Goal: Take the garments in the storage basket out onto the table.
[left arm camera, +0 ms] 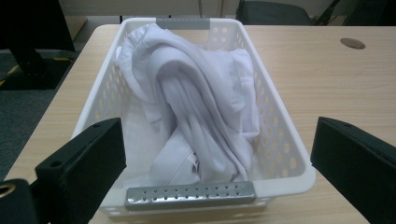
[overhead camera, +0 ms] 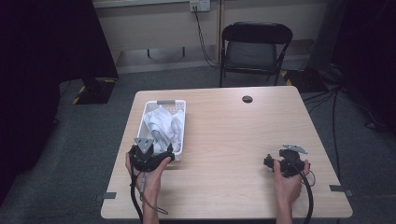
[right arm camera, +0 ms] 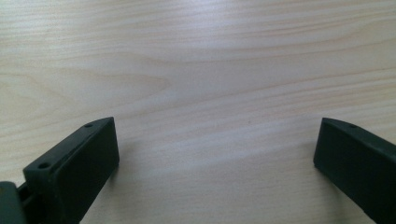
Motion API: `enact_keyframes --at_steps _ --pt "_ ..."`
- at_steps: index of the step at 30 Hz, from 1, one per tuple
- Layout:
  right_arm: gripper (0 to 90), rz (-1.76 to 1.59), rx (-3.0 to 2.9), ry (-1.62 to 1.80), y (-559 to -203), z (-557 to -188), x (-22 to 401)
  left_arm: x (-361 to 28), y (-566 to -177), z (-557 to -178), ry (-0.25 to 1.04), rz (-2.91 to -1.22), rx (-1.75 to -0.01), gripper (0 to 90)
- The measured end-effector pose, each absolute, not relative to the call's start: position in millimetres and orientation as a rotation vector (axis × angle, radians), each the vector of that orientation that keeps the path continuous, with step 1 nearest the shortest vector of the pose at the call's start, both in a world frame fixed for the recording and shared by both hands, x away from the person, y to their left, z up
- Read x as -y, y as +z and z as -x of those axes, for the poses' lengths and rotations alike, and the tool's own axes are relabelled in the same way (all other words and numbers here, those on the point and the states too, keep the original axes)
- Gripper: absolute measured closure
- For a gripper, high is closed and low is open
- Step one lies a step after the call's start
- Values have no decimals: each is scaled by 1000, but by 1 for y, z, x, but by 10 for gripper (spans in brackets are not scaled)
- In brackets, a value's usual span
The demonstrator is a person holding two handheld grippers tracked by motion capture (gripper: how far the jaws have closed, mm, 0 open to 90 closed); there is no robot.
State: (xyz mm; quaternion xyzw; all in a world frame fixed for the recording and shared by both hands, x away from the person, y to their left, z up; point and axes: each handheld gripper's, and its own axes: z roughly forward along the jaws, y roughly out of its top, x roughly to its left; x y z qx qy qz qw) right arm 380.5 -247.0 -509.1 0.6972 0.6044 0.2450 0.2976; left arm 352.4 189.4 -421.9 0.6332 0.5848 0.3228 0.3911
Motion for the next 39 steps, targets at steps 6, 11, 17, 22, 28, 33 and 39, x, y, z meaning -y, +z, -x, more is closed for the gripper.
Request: enact_keyframes --at_steps 6,11,17,22,28,33,39 --pt "0 -1853 -1606 651 -509 -381 247 -192 -422 -359 829 -1605 -1474 19" --pt "0 -1853 -1607 651 -509 -381 247 -192 -422 -364 834 -1615 -1479 20" --pt "0 -1854 -1606 651 -509 -381 247 -192 -421 -371 835 -1640 -1493 43" --pt "0 -1853 -1606 651 -509 -381 247 -193 -416 -377 834 -1638 -1498 46" --pt "0 -1853 -1606 651 -509 -381 247 -194 -411 -388 816 -1667 -1510 57" --pt "0 -1853 -1607 651 -509 -381 247 -195 -406 -396 821 -1671 -1520 51" --pt "0 -1853 -1607 651 -509 -381 247 -198 -410 -410 785 -1709 -1541 52"
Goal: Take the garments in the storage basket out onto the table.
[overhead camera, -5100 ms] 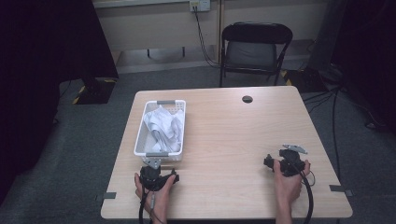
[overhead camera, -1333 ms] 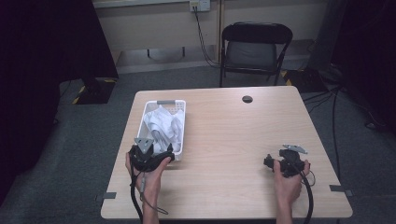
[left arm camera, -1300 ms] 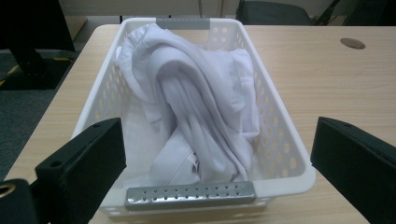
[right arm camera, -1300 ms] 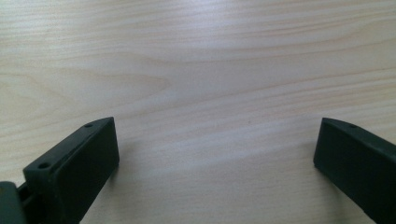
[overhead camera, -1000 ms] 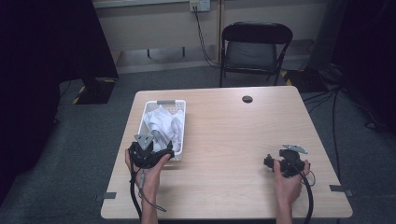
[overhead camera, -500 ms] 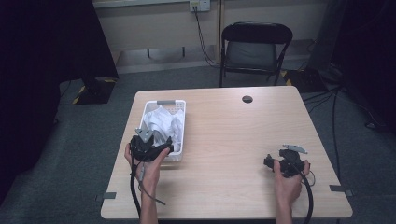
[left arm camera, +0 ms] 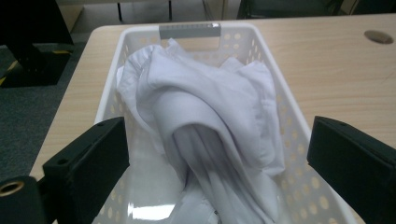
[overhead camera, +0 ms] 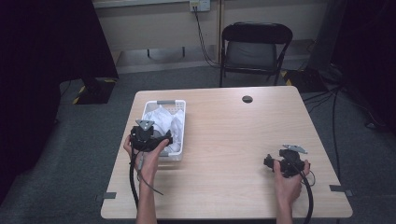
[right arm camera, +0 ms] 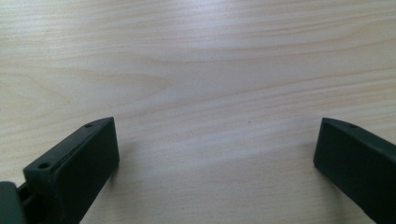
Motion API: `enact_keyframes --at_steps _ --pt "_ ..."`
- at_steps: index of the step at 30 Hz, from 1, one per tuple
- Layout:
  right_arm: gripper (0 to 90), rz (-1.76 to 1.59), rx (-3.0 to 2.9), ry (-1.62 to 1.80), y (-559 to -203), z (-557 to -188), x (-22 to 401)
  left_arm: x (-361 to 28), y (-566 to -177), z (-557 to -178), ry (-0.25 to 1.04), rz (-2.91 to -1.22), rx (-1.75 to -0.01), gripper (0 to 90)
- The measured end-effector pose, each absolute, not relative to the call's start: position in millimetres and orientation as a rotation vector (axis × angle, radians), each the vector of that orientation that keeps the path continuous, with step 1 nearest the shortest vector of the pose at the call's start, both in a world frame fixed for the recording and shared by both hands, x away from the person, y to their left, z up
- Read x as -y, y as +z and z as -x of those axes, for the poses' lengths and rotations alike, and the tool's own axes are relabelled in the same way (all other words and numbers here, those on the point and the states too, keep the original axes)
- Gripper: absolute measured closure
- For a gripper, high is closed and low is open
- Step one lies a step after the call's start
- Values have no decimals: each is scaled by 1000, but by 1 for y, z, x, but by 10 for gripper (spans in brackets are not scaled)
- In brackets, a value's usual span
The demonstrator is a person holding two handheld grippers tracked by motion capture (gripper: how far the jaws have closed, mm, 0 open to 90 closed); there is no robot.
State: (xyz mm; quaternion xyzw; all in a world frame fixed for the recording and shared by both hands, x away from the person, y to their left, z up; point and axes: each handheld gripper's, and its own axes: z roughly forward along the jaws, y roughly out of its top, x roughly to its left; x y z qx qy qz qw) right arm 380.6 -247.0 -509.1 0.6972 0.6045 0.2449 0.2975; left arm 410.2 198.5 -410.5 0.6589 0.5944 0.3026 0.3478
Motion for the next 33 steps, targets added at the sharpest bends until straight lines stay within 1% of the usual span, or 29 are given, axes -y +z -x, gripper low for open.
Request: enact_keyframes --at_steps 9,17,20,25,26,29,33 --pt "0 -1853 -1606 651 -509 -381 247 -196 -411 -432 770 -1760 -1575 55" --pt "0 -1853 -1607 651 -509 -381 247 -196 -412 -445 699 -1766 -1608 57" --pt "0 -1853 -1607 651 -509 -381 247 -196 -417 -451 665 -1773 -1636 57" --pt "0 -1853 -1606 651 -509 -381 247 -197 -426 -460 644 -1795 -1675 57" --pt "0 -1853 -1606 651 -509 -381 247 -197 -427 -461 638 -1803 -1666 54" --pt "0 -1853 -1606 651 -509 -381 247 -193 -432 -465 591 -1832 -1656 5" --pt "0 -1853 -1607 651 -509 -381 247 -189 -438 -470 590 -1839 -1682 4"
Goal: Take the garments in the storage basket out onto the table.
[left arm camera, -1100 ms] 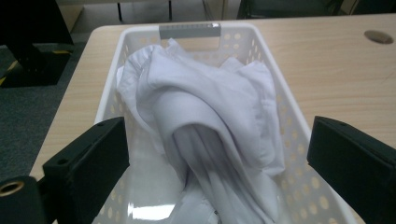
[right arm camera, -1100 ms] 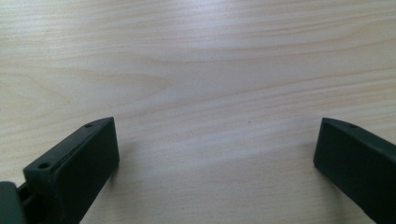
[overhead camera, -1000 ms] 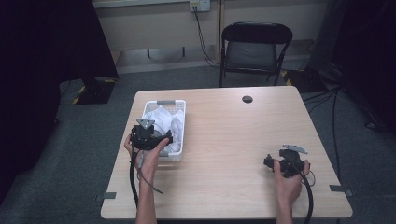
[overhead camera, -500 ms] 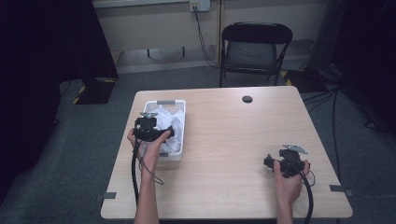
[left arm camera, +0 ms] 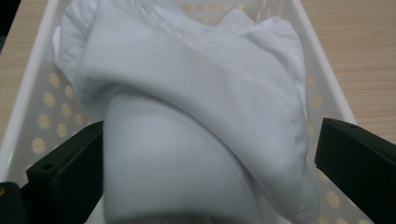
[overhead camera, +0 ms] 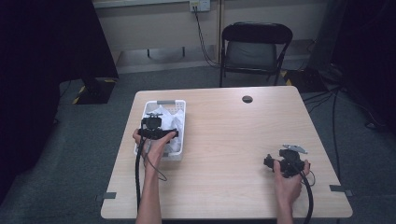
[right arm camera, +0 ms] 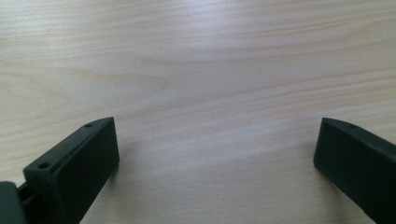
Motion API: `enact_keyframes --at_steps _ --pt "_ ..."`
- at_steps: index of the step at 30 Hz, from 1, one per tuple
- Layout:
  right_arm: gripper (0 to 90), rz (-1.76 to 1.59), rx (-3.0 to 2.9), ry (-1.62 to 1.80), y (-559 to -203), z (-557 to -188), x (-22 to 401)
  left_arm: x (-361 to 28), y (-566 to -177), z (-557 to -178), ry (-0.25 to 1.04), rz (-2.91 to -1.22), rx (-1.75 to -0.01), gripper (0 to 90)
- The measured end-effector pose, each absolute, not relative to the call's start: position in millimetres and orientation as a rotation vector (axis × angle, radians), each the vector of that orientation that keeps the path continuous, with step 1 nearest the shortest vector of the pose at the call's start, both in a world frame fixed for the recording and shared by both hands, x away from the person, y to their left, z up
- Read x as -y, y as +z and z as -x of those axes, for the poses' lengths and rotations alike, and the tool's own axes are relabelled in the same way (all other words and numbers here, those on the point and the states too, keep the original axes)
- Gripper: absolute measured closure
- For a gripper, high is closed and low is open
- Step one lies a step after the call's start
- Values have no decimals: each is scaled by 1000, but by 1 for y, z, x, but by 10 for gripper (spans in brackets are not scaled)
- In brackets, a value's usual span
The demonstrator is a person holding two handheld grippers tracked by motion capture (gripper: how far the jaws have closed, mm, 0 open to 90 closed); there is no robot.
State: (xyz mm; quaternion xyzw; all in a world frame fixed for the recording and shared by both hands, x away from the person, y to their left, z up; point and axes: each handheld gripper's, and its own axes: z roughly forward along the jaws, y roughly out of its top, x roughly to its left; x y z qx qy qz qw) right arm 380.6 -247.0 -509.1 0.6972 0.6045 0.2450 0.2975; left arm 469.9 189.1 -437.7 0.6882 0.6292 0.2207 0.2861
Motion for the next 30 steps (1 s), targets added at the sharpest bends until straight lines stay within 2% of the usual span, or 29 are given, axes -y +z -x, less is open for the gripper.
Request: enact_keyframes --at_steps 7,11,14,15,16,22,30 --pt "0 -1853 -1607 651 -509 -381 247 -188 -446 -476 612 -1869 -1726 103" --pt "0 -1853 -1607 651 -509 -381 247 -189 -450 -478 590 -1880 -1755 114" --pt "0 -1853 -1607 651 -509 -381 247 -189 -449 -478 603 -1883 -1757 173" --pt "0 -1853 -1607 651 -509 -381 247 -189 -449 -478 596 -1886 -1748 202" --pt "0 -1853 -1607 651 -509 -381 247 -189 -449 -478 595 -1888 -1742 268" --pt "0 -1851 -1611 653 -509 -380 247 -186 -451 -478 595 -1890 -1711 465" --pt "0 -1852 -1611 653 -509 -380 247 -186 -450 -476 600 -1907 -1664 633"
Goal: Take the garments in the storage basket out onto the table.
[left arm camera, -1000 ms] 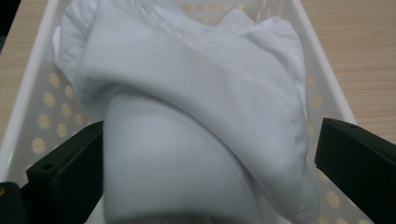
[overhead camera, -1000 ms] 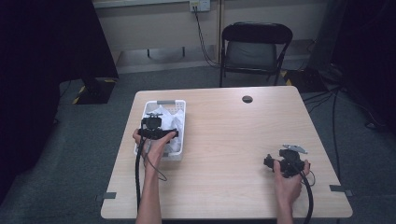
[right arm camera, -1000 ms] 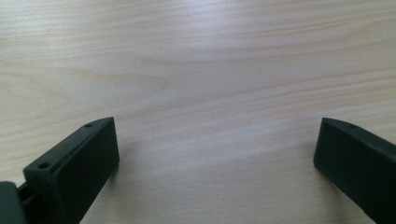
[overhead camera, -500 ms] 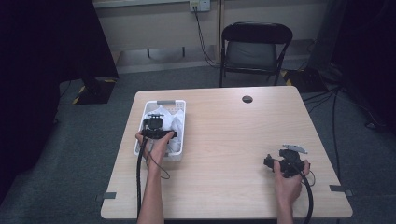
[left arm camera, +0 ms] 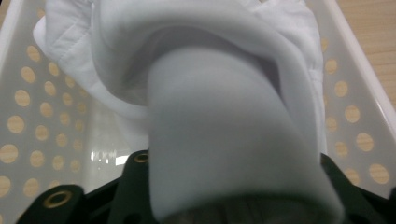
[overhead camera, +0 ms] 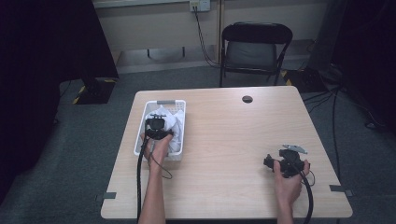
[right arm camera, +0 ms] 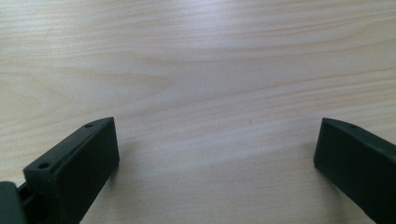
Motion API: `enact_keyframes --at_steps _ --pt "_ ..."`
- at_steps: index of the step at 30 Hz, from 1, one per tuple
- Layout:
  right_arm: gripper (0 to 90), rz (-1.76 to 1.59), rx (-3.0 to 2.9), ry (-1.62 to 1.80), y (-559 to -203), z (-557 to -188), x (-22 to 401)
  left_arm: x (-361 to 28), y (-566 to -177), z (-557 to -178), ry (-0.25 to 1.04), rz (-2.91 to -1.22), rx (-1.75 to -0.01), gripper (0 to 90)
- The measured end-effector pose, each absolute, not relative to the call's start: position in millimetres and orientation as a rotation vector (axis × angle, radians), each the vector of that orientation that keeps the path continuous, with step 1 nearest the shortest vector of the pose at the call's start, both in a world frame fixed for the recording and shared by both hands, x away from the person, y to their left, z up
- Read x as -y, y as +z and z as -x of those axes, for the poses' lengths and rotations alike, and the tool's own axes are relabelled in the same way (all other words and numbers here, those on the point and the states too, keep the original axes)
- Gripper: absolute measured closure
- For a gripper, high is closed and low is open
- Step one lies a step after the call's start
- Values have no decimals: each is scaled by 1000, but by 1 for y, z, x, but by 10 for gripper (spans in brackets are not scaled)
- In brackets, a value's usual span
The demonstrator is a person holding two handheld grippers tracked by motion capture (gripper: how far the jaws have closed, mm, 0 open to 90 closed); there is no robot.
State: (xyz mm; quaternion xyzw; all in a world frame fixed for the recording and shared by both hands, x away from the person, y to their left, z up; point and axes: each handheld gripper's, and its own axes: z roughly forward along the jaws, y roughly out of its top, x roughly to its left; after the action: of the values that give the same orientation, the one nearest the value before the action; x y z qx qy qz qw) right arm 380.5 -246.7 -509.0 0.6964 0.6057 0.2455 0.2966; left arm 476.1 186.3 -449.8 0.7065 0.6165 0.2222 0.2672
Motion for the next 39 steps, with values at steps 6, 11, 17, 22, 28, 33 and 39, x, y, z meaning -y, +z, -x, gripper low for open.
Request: enact_keyframes --at_steps 6,11,17,22,28,33,39 --pt "0 -1852 -1610 653 -509 -380 247 -187 -449 -475 597 -1889 -1652 710" --pt "0 -1852 -1611 653 -509 -380 247 -188 -446 -473 591 -1861 -1648 731" --pt "0 -1852 -1610 653 -509 -381 247 -189 -442 -471 578 -1821 -1642 736" --pt "0 -1852 -1611 653 -509 -381 247 -190 -441 -468 565 -1798 -1619 738" --pt "0 -1851 -1611 653 -509 -381 247 -195 -442 -464 563 -1769 -1612 737" --pt "0 -1852 -1610 653 -509 -381 247 -196 -436 -460 569 -1752 -1597 738" --pt "0 -1851 -1611 652 -509 -381 247 -197 -430 -456 586 -1743 -1582 743"
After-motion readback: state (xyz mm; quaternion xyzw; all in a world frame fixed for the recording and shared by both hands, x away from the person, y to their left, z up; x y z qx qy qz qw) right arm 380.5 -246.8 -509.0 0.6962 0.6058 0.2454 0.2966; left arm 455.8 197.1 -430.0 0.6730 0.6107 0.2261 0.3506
